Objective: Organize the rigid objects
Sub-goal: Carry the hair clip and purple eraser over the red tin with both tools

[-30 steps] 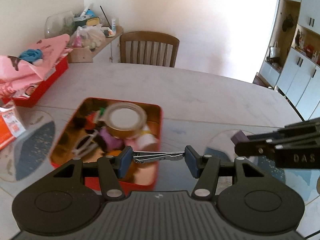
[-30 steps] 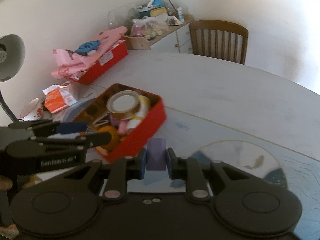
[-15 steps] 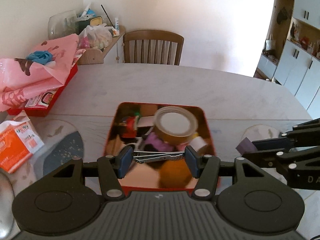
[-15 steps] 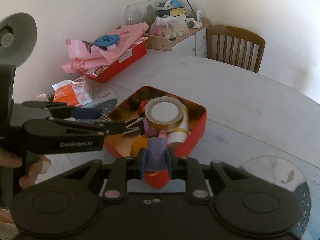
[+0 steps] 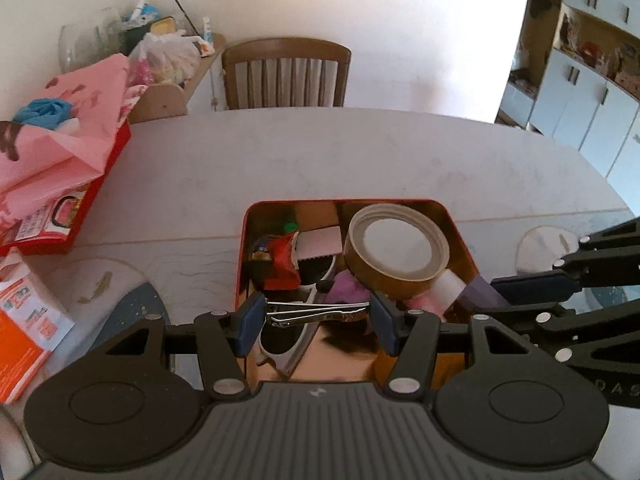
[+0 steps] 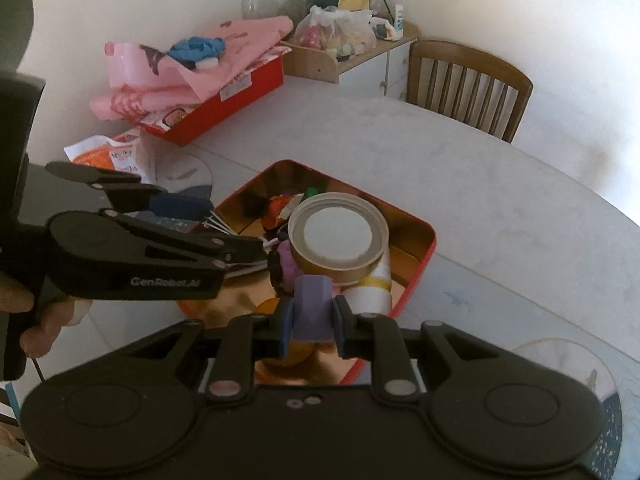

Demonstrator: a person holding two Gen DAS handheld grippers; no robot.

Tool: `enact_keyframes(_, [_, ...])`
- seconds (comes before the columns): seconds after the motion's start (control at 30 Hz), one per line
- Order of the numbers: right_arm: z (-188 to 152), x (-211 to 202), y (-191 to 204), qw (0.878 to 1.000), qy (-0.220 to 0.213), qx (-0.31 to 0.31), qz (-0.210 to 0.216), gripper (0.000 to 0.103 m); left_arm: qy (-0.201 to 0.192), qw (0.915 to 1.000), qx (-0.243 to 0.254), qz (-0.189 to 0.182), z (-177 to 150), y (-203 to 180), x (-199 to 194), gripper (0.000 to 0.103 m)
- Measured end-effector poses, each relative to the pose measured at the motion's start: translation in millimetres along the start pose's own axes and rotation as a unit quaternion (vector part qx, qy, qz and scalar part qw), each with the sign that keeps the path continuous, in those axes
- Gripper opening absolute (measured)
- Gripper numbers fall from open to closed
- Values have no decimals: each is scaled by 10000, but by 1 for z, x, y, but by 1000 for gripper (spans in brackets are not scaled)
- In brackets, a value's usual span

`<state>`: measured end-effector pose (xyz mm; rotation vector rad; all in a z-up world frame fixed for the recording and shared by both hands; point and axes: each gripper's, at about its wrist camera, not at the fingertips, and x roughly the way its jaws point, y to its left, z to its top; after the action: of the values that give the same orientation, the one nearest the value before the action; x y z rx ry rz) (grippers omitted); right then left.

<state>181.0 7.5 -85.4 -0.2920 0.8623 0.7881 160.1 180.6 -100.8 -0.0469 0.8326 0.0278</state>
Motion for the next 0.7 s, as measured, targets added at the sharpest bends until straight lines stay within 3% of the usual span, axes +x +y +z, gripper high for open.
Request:
enact_keyframes(0.37, [4, 25, 7, 9996, 176, -169, -122, 20, 187, 9993, 301, -153, 4, -4, 27, 56])
enact_keyframes(0.7, [4, 33, 3, 9997, 213, -67, -101, 24, 330, 9989, 144, -295, 7, 2, 38, 57])
